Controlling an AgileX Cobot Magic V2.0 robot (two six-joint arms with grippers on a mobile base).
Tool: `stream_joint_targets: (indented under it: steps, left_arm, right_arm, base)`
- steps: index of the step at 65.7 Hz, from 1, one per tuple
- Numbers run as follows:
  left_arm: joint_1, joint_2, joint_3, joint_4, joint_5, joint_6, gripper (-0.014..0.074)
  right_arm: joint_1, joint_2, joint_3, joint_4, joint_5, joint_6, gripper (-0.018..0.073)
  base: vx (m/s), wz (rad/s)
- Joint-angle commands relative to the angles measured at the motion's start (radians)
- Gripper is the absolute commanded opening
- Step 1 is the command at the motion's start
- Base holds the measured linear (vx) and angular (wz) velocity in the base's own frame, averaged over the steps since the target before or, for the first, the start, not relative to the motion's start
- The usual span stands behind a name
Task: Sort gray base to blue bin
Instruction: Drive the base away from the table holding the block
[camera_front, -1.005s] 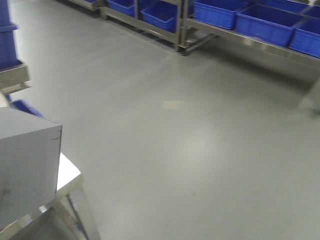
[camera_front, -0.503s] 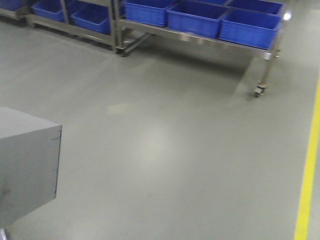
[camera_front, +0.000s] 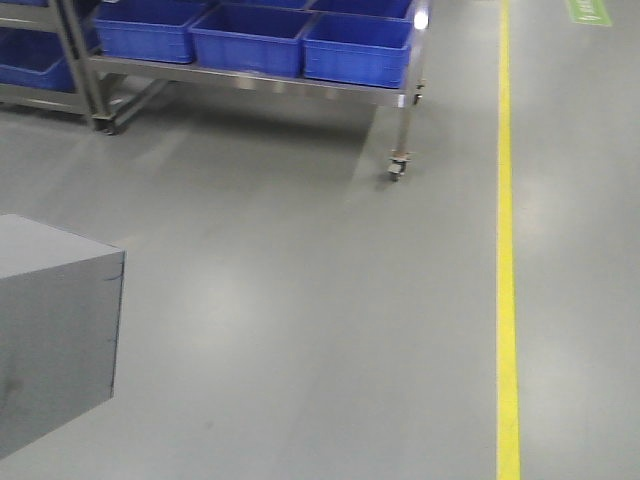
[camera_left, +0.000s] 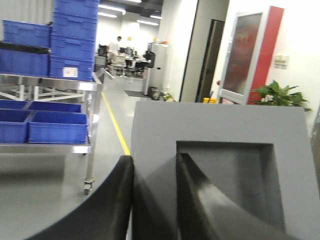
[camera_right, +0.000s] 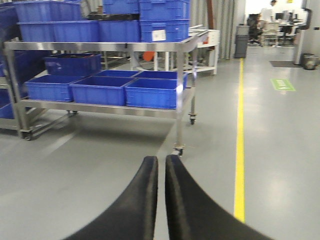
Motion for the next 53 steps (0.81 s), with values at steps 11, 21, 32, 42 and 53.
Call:
stream_joint_targets:
  steps: [11,21,32,42,53]
  left_arm:
    - [-0.003,0.012,-0.026,0.001,-0.102,-0.012,0.0005]
    - [-0.003,0.012,-0.026,0.001,-0.102,-0.012,0.0005]
    - [-0.003,0.012,-0.026,0.001,-0.102,-0.012,0.0005]
    - [-0.003,0.012,-0.026,0.001,-0.102,-0.012,0.0005]
    - [-0.003,0.012,-0.026,0.001,-0.102,-0.012,0.0005]
  right_arm:
    - [-0.004,-0.008,0.001,-0.006,-0.074,-0.007,-0.0004]
    - [-0.004,-0.008,0.001,-0.006,-0.074,-0.007,-0.0004]
    - [-0.004,-0.008,0.001,-0.006,-0.074,-0.007,-0.0004]
    - [-0.004,-0.008,0.001,-0.006,-0.074,-0.007,-0.0004]
    - [-0.004,-0.008,0.001,-0.006,-0.074,-0.007,-0.0004]
  base:
    - [0.17,-0.33]
    - [0.22,-0.23]
    - [0.26,-0.14]
    - [0.3,-0.05]
    - [0.32,0.01]
